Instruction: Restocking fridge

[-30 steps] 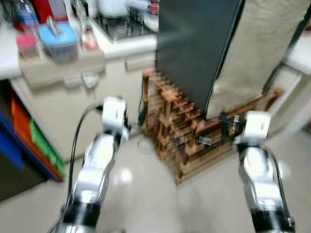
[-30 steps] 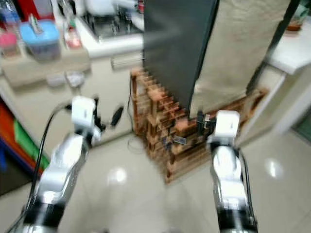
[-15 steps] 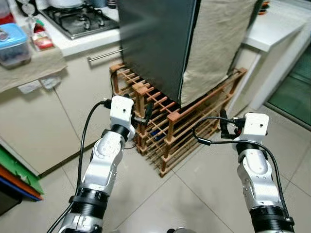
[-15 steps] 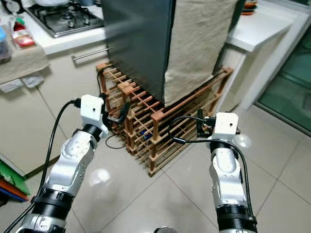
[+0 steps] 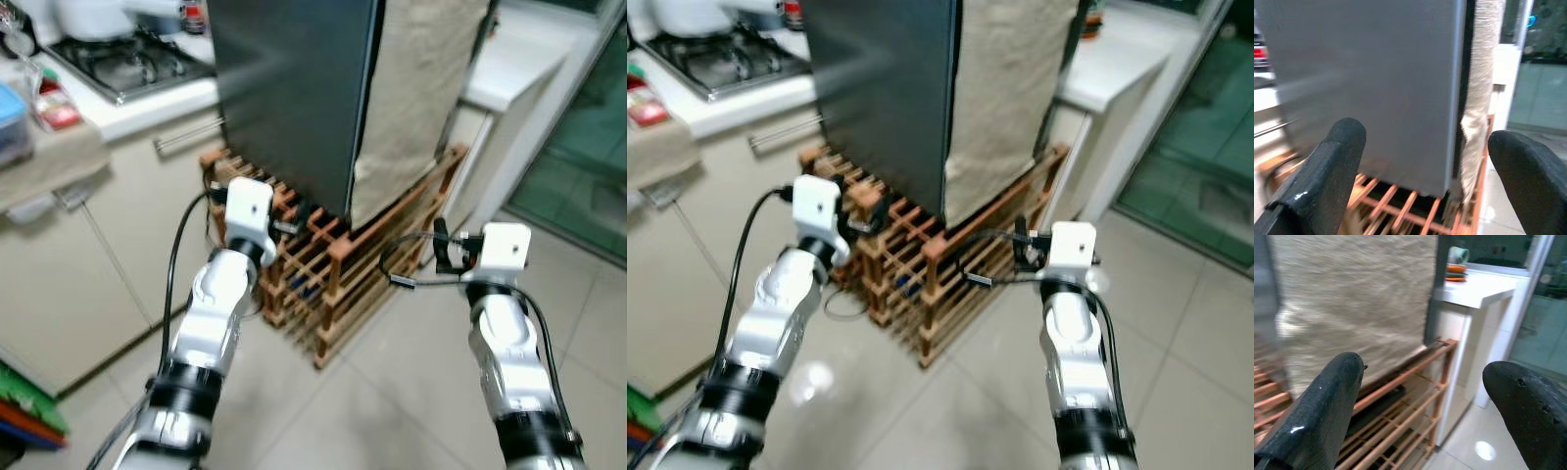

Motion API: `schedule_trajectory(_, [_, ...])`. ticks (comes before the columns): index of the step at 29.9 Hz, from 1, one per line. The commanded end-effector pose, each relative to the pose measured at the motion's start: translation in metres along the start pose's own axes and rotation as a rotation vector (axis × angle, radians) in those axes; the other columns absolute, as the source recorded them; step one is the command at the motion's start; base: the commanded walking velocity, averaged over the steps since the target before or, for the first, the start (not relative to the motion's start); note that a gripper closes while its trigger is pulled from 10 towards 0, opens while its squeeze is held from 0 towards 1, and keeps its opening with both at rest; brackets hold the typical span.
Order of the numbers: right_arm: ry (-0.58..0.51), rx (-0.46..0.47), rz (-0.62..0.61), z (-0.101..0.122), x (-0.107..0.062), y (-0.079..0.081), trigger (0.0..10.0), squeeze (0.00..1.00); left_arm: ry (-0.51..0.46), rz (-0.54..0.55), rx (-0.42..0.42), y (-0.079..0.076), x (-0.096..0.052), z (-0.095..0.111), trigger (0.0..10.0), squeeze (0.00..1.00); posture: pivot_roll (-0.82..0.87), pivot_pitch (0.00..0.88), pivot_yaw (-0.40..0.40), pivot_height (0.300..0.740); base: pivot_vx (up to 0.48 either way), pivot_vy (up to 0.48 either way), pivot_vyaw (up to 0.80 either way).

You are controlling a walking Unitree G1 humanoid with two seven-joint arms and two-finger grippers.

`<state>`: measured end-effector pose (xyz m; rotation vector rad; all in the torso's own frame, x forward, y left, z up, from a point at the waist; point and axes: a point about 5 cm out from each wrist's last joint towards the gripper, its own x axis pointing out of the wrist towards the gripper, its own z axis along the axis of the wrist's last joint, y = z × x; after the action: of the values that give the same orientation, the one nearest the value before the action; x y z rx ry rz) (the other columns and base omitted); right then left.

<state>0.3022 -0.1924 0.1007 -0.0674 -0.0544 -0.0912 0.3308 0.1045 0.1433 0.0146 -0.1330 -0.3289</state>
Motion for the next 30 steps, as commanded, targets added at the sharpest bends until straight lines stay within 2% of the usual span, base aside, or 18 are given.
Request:
schedule_trajectory(1, [0.001,-0.011,-0.005,0.001,0.002,-0.003,10.0,0.0,-0.009,-0.024,-0.015,-0.007,0.003,0.002,10.0,0.0,-0.1,0.0,-0.002,0.74,0.442,0.0,-0.71])
schedule_trajectory(7, [0.005,-0.013,-0.003,0.0,0.001,-0.003,10.0,0.0,-0.004,0.002,0.017,-0.007,0.006,0.002,10.0,0.0,-0.1,0.0,-0.003,0.74,0.057,0.0,-0.68])
schedule_trajectory(19, [0.004,-0.009,-0.001,0.0,0.002,-0.004,10.0,0.0,-0.016,0.002,-0.012,-0.006,0.013,0.009,10.0,0.0,-0.11,0.0,0.0,0.74,0.0,0.0,-0.72])
schedule_trajectory(24, [0.009,-0.013,-0.017,-0.001,0.001,-0.006,10.0,0.0,-0.005,-0.008,0.017,-0.011,0.02,0.01,10.0,0.0,-0.11,0.0,0.001,0.74,0.0,0.0,-0.73])
schedule_trajectory(30, [0.006,-0.007,-0.04,-0.001,0.001,-0.009,10.0,0.0,0.001,-0.001,0.023,-0.011,0.022,0.01,10.0,0.0,-0.11,0.0,0.007,0.74,0.0,0.0,-0.42])
